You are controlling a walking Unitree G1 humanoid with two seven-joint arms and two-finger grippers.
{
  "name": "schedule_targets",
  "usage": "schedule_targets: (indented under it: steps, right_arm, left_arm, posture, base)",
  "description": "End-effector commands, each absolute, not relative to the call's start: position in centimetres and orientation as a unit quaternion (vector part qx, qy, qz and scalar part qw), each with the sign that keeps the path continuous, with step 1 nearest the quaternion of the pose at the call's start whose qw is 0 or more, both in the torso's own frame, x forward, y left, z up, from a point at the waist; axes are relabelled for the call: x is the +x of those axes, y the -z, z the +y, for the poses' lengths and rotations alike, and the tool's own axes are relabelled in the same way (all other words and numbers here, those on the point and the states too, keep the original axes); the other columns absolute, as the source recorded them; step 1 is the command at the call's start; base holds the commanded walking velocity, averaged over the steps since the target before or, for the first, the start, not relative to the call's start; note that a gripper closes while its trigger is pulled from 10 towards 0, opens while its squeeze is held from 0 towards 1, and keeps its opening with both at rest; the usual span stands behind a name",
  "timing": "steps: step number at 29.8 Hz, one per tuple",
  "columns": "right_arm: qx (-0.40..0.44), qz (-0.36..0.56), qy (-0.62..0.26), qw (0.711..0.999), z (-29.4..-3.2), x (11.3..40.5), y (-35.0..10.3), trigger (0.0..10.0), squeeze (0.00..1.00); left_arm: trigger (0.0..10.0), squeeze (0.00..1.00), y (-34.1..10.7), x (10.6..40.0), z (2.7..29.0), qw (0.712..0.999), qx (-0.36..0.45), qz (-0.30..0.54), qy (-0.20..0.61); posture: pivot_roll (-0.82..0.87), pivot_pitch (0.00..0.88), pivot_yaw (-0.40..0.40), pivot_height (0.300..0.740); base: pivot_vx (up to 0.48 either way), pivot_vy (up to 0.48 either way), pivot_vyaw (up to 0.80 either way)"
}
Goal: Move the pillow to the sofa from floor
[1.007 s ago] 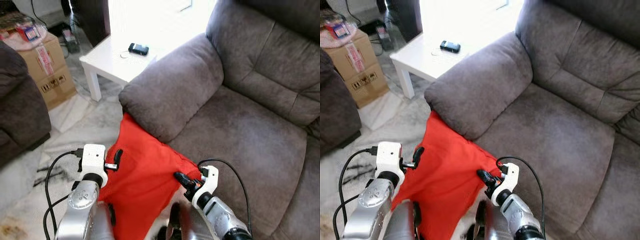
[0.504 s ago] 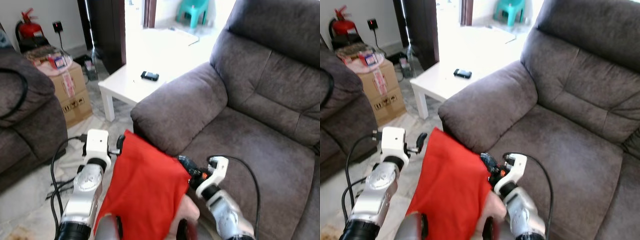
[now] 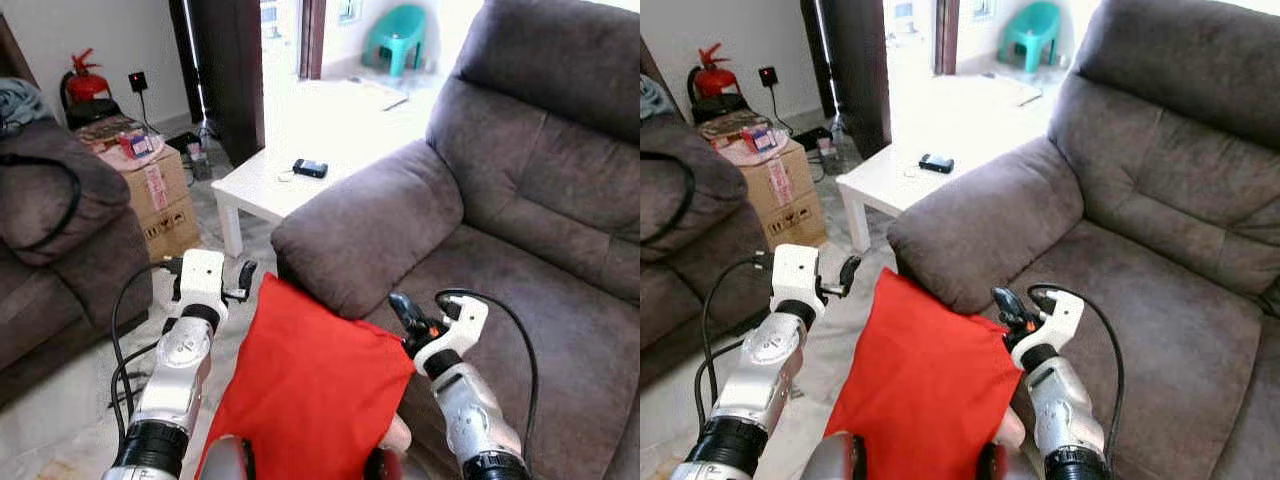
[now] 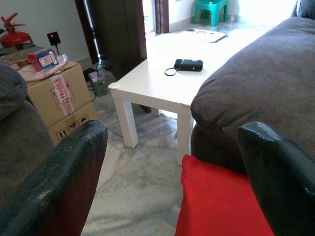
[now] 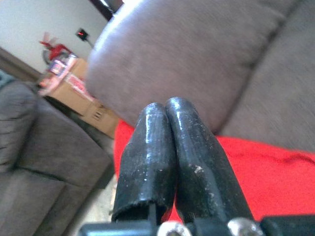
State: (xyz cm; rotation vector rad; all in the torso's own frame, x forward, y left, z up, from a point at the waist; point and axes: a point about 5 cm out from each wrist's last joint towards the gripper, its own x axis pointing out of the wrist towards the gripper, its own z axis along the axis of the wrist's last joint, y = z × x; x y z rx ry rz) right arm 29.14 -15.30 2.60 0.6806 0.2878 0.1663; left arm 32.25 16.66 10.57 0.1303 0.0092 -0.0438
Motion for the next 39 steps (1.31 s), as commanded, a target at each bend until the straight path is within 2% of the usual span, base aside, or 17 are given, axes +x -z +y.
schedule_targets:
  steps: [1, 6, 14, 39]
  right_arm:
    - [0.323, 0.144, -0.066, 0.933, -15.8, 29.5, -2.6, 10.0, 0.00]
    - [0.320, 0.160, -0.012, 0.934, -16.8, 30.0, -2.3, 10.0, 0.00]
    - [0.308, 0.176, -0.011, 0.935, -16.6, 30.6, -2.3, 10.0, 0.00]
    - [0.315, 0.190, -0.007, 0.930, -16.2, 30.4, -1.5, 10.0, 0.00]
  left_arm:
    - [10.0, 0.00, -10.7, 32.3, 16.3, 0.997, 0.071, 0.000, 0.029]
    - [10.0, 0.00, -10.1, 32.1, 16.8, 0.997, 0.068, 0.007, 0.025]
    - [10.0, 0.00, -9.8, 31.8, 16.8, 0.998, 0.056, 0.008, 0.029]
    - [10.0, 0.00, -9.7, 31.8, 16.9, 0.998, 0.057, 0.007, 0.021]
  posture:
    - [0.10, 0.000, -0.079, 0.626]
    - [0.11, 0.000, -0.087, 0.626]
    - [0.11, 0.000, -0.080, 0.626]
    - [0.11, 0.000, -0.084, 0.626]
  base:
    - [0.000, 0.000, 0.00]
    - [0.000, 0.000, 0.00]
    - [0.000, 0.000, 0.00]
    - [0.260, 0.000, 0.00]
